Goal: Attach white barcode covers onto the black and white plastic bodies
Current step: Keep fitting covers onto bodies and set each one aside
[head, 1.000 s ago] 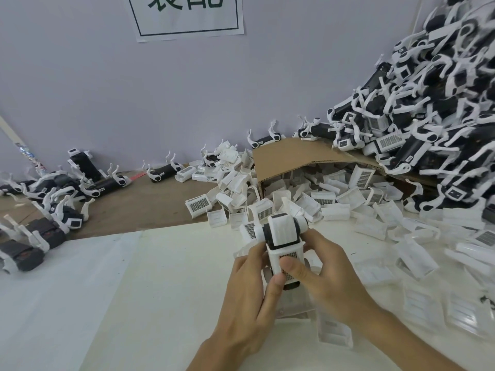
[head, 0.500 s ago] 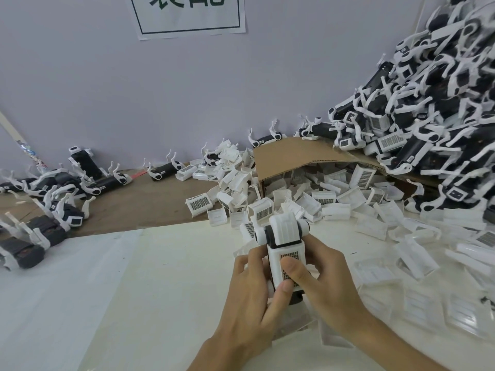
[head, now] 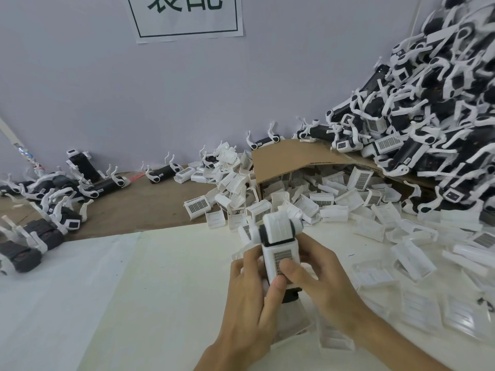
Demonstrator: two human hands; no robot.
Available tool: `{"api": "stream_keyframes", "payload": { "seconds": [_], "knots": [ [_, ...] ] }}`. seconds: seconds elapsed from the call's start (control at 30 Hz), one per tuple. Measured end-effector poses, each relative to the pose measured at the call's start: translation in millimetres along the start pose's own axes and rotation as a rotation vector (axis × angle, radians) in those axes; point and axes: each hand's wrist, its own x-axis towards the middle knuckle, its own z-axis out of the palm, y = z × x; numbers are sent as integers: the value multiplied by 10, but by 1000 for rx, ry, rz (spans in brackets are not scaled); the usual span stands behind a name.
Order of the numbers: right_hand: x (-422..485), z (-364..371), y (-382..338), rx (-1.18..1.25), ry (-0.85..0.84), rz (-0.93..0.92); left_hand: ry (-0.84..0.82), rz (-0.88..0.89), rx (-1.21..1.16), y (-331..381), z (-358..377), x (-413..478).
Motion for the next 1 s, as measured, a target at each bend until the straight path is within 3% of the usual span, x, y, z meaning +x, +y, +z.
{"api": "stream_keyframes", "payload": {
  "seconds": [0.1, 0.2, 0.3, 0.43, 0.8, 1.0],
  "knots": [
    [-3, -15, 41, -253, 90, -158, -16, -100, -72, -21, -25, -11],
    [31, -82, 78, -631, 223, -375, -13, -10, 55, -33, -49, 41],
    [59, -150, 78, -785, 258, -476, -104, -53, 110, -112, -41, 35],
    [63, -130, 43, -860, 290, -499, -173, -159, 69, -179, -35, -11],
    [40, -102, 31, -826, 342, -530, -202, -170, 36, -116, -60, -6],
    [85, -153, 39, -799, 309, -374, -125, -500, -575, -60, -79, 95]
  ]
}}
